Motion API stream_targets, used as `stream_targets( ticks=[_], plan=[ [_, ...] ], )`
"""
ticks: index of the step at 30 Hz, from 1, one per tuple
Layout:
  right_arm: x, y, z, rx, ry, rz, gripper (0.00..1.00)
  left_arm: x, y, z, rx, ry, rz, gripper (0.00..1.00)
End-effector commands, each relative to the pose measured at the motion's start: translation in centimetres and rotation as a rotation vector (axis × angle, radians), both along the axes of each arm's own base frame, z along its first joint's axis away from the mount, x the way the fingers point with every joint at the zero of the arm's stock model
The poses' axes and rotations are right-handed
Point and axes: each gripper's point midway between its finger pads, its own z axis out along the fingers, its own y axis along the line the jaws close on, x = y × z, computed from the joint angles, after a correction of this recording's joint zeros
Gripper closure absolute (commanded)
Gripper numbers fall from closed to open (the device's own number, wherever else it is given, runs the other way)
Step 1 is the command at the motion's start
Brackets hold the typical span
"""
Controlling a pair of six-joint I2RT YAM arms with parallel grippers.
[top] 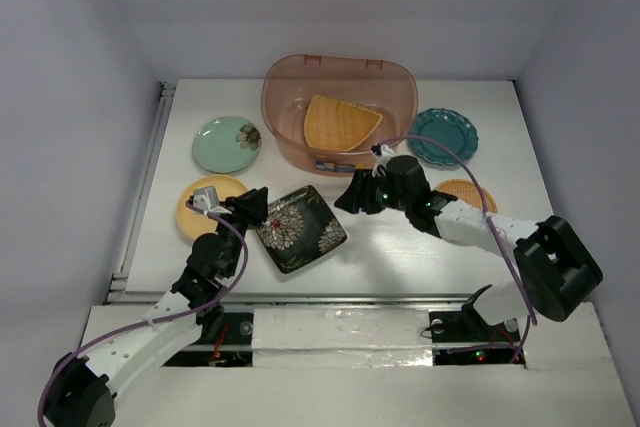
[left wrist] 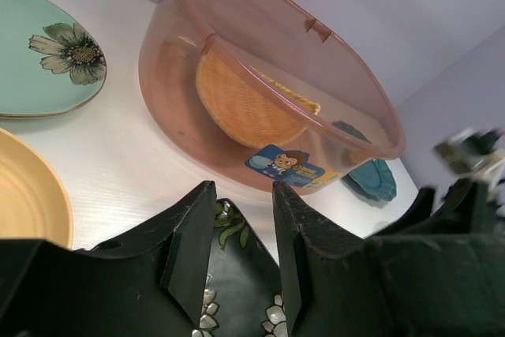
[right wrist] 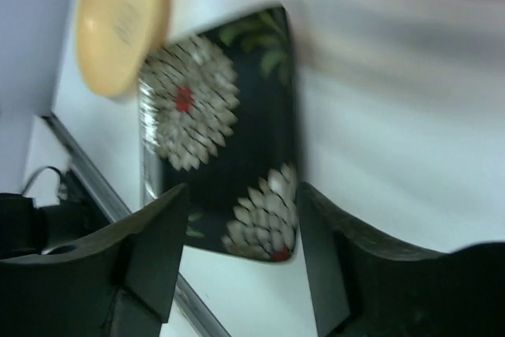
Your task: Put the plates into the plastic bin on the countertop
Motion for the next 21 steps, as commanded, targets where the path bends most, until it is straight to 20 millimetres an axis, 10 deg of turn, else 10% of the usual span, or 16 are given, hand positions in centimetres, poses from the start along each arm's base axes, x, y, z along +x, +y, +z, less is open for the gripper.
stream_targets(
  ticks=[1, 14, 21],
  plan=[
    [-0.5, 0.6, -0.5, 0.064, 0.002, -0.025, 0.36, 0.1, -0.1, 2.5, -0.043, -0.063, 0.002, 0.68],
    [-2.6, 2.1, -8.2, 0.079, 0.202, 0.04, 0.33, 0.0, -0.2, 2.4, -0.042, -0.062, -0.003, 0.68],
    [-3.5, 3.1, -9.8, 0.113, 0.253, 0.109, 0.59, 0.0, -0.2, 2.3, -0.039, -0.062, -0.005, 0.68]
  ],
)
